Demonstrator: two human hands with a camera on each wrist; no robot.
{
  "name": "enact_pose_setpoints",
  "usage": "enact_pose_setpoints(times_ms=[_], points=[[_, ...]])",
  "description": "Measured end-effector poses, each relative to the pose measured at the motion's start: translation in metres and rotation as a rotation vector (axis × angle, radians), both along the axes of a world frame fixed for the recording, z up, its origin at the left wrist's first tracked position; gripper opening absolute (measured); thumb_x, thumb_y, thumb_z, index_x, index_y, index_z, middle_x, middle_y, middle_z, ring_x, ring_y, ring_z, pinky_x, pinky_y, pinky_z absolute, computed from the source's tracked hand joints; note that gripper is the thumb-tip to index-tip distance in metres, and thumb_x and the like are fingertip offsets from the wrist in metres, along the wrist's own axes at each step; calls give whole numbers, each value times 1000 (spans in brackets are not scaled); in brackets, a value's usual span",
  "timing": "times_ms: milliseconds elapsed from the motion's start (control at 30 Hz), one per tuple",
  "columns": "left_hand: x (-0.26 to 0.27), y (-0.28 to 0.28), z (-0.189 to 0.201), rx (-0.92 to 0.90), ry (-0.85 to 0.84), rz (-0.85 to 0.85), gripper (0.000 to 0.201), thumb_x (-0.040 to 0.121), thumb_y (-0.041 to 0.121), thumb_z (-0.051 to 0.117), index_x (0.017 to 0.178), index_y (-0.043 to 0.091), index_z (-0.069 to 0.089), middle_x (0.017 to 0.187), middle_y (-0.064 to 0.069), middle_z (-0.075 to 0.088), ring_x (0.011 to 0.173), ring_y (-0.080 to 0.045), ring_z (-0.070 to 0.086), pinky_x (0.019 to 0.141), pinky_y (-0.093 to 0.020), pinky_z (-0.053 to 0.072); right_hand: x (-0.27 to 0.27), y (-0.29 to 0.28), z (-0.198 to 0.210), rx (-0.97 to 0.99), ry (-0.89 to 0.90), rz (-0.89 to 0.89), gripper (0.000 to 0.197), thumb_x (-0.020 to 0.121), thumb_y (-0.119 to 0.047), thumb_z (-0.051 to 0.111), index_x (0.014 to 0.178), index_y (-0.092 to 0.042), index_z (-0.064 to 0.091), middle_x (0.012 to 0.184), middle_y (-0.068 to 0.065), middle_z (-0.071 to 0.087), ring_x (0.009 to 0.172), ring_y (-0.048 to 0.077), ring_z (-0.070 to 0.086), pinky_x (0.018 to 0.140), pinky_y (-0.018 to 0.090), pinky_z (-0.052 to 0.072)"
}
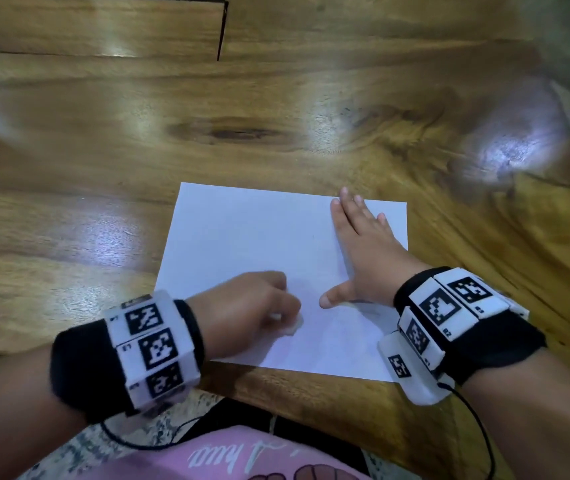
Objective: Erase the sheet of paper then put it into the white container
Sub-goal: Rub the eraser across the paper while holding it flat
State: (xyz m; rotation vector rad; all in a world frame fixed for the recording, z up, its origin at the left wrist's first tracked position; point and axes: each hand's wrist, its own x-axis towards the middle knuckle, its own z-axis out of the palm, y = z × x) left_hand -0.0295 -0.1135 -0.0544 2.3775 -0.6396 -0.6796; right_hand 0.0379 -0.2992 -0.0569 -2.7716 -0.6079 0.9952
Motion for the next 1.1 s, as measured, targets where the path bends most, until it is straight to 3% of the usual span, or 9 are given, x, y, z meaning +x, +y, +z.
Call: enact_pose_setpoints(times_ms=[133, 300, 433, 533, 767, 833, 900, 967, 1100], points=[[20, -6, 1, 12, -107, -10, 10, 78, 16, 62, 69, 16, 64, 75, 3, 46, 67, -21, 54, 58, -19, 31, -1, 0, 1, 5, -5, -3, 138, 63, -58, 76, 145, -10, -24, 150, 3, -37, 141, 17, -29, 115, 37, -12], [57, -17, -3, 36, -164, 126, 9, 82, 18, 60, 85, 11, 64, 81, -1, 45, 74, -20, 46, 63, -21, 26, -1, 0, 0, 4, -1, -3, 139, 64, -58, 76, 145, -10, -25, 150, 3, -38, 141, 17, -29, 116, 37, -12], [7, -8, -12, 69, -154, -45, 19, 83, 21, 54, 64, 19, 52, 65, 6, 43, 64, -15, 47, 58, -20, 32, 0, 1, 0, -5, -8, -2, 138, 63, -59, 75, 145, -10, -25, 150, 3, -37, 141, 17, -29, 116, 37, -11], [-8, 2, -18, 119, -271, -199, 14, 80, 19, 56, 66, 19, 55, 65, 2, 48, 60, -13, 48, 61, -26, 37, -1, 0, 0, 3, -6, -4, 138, 64, -59, 76, 145, -11, -25, 150, 2, -38, 141, 16, -30, 116, 37, -12], [44, -22, 2, 39, -142, 46, 7, 82, 11, 57, 84, 11, 64, 82, -2, 44, 71, -20, 46, 65, -24, 30, 0, 0, 0, 8, -5, -1, 138, 64, -58, 76, 145, -10, -25, 150, 4, -37, 141, 17, -29, 116, 37, -11], [28, -21, -2, 24, -127, 17, 8, 82, 15, 57, 74, 14, 60, 78, -3, 47, 70, -21, 48, 63, -27, 34, -1, 0, -1, 4, -5, -1, 139, 63, -59, 76, 145, -10, -25, 150, 4, -37, 141, 17, -29, 116, 37, -12], [6, -14, -2, -13, 22, 62, 18, 82, 23, 57, 65, 19, 54, 68, 3, 48, 62, -16, 49, 58, -30, 36, 0, -1, -1, 1, -7, 0, 139, 63, -59, 76, 145, -10, -25, 150, 3, -38, 141, 17, -30, 115, 37, -12], [-6, -9, -7, 40, 22, 58, 23, 75, 27, 62, 59, 21, 47, 57, 8, 45, 53, -11, 43, 53, -26, 33, 0, -1, -1, -4, -7, 0, 139, 63, -60, 75, 145, -11, -26, 150, 3, -38, 140, 17, -30, 115, 37, -12], [-10, -5, -11, 66, -31, 12, 21, 77, 20, 58, 59, 25, 48, 59, 6, 47, 57, -13, 45, 59, -27, 39, -4, 1, 4, -40, -16, -13, 132, 67, -58, 74, 147, -12, -21, 152, 1, -34, 142, 16, -26, 117, 38, -7]])
